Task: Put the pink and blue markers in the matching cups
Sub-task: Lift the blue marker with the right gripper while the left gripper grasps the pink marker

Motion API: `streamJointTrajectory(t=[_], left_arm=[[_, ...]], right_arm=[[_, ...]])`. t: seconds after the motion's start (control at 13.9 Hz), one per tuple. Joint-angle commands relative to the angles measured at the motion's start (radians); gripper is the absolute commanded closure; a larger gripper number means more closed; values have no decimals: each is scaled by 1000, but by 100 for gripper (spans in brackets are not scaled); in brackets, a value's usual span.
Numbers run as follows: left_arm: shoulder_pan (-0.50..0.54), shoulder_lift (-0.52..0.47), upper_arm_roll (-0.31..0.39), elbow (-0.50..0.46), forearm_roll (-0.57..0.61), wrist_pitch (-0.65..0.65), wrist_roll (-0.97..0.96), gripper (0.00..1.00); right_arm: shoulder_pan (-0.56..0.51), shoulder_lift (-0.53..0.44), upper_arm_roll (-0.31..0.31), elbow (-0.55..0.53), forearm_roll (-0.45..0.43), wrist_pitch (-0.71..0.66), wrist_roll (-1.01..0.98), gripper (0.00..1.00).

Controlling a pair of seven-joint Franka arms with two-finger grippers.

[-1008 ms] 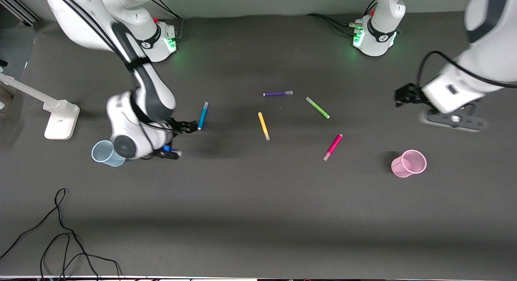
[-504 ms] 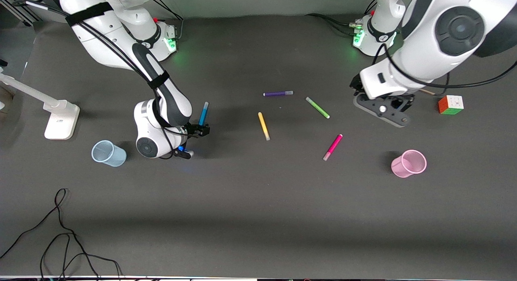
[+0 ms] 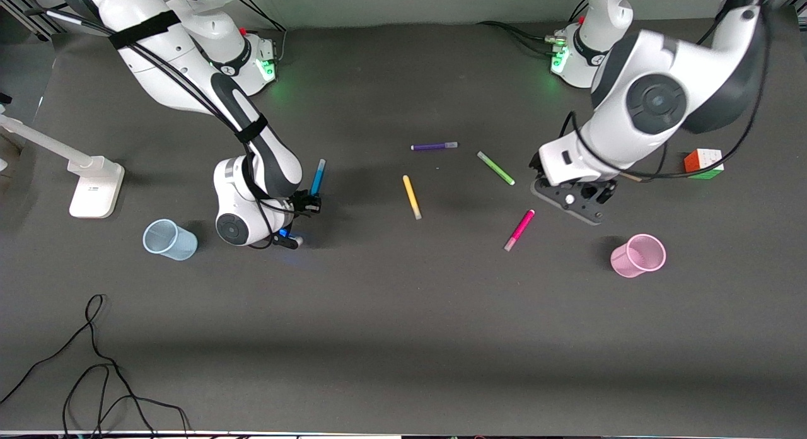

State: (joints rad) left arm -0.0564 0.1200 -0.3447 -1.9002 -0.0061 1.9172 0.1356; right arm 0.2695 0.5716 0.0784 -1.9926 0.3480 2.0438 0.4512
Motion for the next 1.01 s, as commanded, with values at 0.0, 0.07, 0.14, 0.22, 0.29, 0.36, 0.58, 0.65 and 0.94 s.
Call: streamJointTrajectory(t=[0.0, 0.07, 0.14, 0.22, 0.29, 0.36, 0.58, 0.65, 0.94], left_arm=[[-8, -17, 4, -166, 26, 179, 13, 1], [-8, -1, 4, -209, 50, 241, 12, 1], [-10, 22, 4, -236, 58, 293, 10, 1], [-10, 50, 4, -250, 60, 334, 9, 1], [-11, 84, 4, -258, 84, 362, 4, 1], [-10, 120, 4, -260, 110, 391, -4, 1], [-10, 231, 7, -261, 130, 502, -10, 1], [-11, 259, 10, -261, 132, 531, -10, 1], [-11, 331, 18, -261, 170, 580, -25, 1]], right_arm=[[-1, -9, 7, -23, 20, 30, 18, 100], [-3, -19, 7, -21, 20, 23, 12, 100], [-4, -36, 6, -21, 20, 12, 6, 100], [-9, -73, -2, -15, 13, -26, 1, 100], [-13, -119, -17, -6, -4, -72, 1, 100], [-12, -175, -50, 0, -57, -100, 1, 100], [-13, -358, -129, -2, -346, -96, -14, 100], [-13, -399, -146, -2, -424, -79, -67, 100], [-13, -538, -265, -30, -649, 22, -269, 100]])
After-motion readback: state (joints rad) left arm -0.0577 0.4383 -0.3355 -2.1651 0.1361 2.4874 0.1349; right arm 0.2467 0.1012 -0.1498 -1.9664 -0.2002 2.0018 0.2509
